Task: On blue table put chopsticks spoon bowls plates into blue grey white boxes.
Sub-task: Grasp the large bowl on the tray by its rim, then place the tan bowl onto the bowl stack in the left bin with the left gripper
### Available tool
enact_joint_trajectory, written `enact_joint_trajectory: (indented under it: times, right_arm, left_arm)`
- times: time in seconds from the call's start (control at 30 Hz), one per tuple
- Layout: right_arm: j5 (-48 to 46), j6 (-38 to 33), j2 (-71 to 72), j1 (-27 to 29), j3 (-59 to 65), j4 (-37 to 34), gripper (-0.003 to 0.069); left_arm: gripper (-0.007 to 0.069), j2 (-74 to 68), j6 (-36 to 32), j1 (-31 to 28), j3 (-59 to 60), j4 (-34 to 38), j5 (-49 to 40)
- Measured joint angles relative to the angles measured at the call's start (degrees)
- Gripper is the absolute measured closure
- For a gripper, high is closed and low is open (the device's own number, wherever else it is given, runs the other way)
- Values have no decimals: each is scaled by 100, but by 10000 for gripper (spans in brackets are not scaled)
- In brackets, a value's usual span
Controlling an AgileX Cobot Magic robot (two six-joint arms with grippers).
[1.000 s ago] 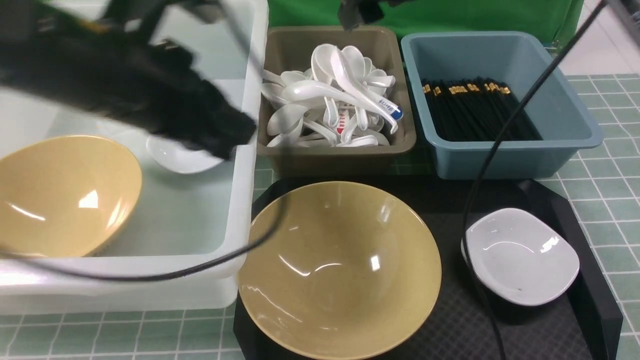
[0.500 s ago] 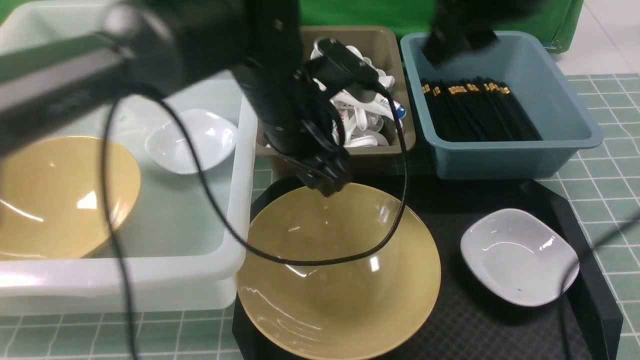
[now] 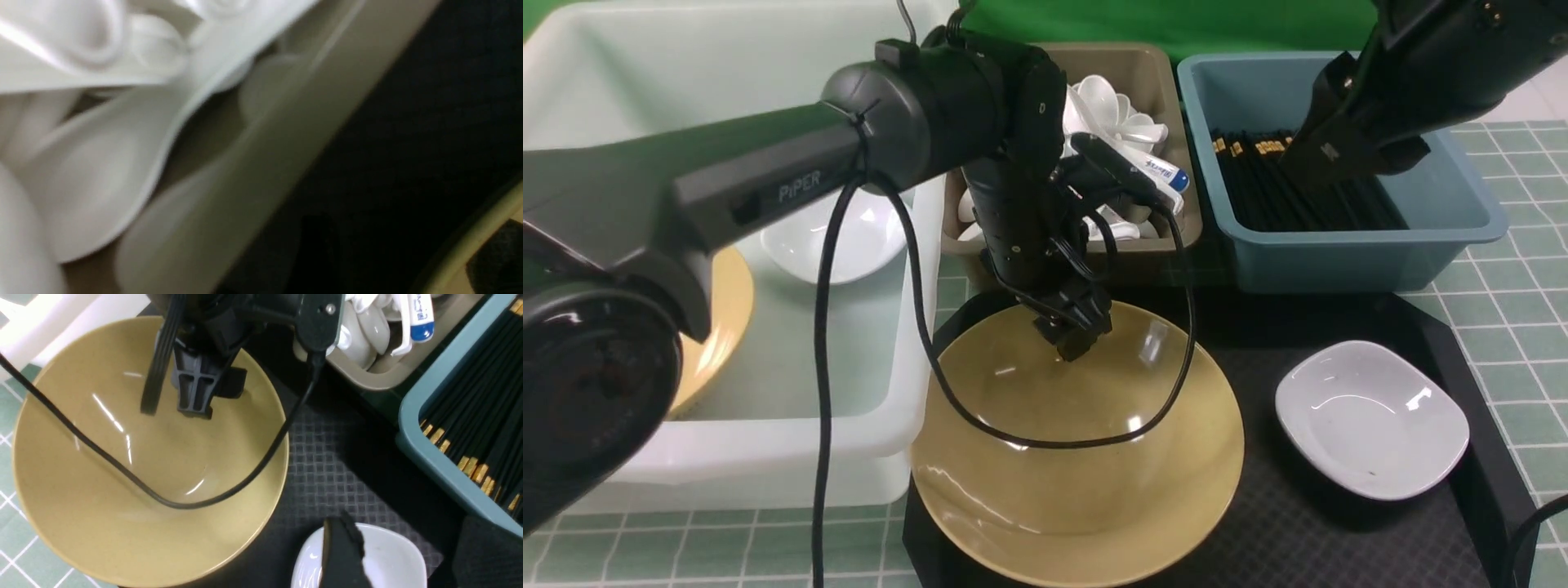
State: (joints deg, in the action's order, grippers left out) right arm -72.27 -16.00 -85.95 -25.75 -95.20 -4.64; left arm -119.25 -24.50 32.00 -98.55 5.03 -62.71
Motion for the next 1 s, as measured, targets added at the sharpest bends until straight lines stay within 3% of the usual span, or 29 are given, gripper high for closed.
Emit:
enact_joint_trajectory:
  times: [0.1, 0.13, 0.17, 0.2, 0.23, 0.4, 0.6, 0.73, 0.87, 1.0]
  right_arm:
    - [0, -103, 14, 0, 0, 0, 287]
    - [0, -111, 14, 0, 0, 0, 291]
    - [0, -201, 40, 0, 0, -22, 340]
    - [0, -207, 41, 0, 0, -29, 347]
    - [5, -270, 64, 0, 0, -95, 417]
    - [5, -521, 297, -71, 0, -223, 597]
    - [-17, -593, 508, -639, -181, -287, 622]
    - [21, -675, 515, -1238, -484, -286, 622]
    - [299, -719, 466, -1675, -609, -286, 622]
    - [555, -885, 82, -2143, -732, -286, 622]
  left_arm:
    - [447, 0, -28, 0, -21, 83, -300]
    - [471, 7, -28, -6, -31, 107, -376]
    - [535, 21, 16, -11, -49, 304, -627]
    - [542, 29, 56, -11, -54, 340, -641]
    - [575, 91, 105, -11, -54, 532, -692]
    - [612, 564, 368, -14, -48, 601, -775]
    - [613, 1731, 684, -547, -48, 880, -663]
    - [615, 2788, 759, -1514, -41, 1453, -857]
    - [617, 3853, 957, -3019, 206, 1422, -966]
    - [616, 4554, 1193, -4687, 1350, 1185, -801]
